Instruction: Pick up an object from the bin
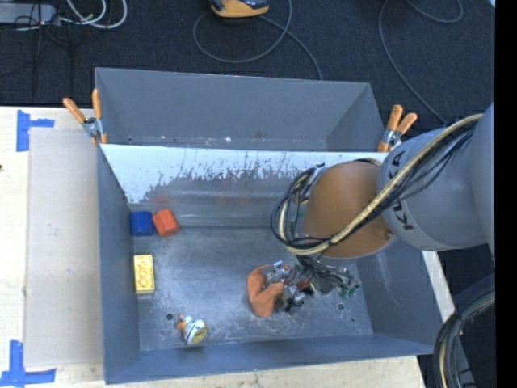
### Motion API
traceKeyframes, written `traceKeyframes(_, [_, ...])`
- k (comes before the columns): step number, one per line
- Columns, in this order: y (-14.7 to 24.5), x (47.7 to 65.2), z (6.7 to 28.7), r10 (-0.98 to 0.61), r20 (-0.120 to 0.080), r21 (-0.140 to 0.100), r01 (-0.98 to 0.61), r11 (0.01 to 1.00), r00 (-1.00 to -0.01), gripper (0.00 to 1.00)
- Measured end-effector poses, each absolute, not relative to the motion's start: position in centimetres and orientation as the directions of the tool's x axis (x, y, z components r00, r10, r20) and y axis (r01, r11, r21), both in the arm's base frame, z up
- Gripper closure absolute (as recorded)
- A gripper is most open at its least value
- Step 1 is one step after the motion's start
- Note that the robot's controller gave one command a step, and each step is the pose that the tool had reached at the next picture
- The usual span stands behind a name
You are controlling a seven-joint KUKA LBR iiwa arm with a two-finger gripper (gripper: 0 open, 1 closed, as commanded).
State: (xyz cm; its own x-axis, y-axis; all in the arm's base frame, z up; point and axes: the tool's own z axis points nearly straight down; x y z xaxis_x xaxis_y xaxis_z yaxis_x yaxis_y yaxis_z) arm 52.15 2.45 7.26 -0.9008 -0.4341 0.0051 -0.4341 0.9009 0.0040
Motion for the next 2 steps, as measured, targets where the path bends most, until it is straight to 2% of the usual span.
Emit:
traceKeyframes(1, [2.4, 52.2, 7.3, -0.434, 0.005, 0.004, -0.434, 0.901, -0.901, 1.00])
traceKeyframes(2, [2.6, 52.9, 21.3, -0.426, 0.004, 0.004, -0.426, 0.905, -0.905, 1.00])
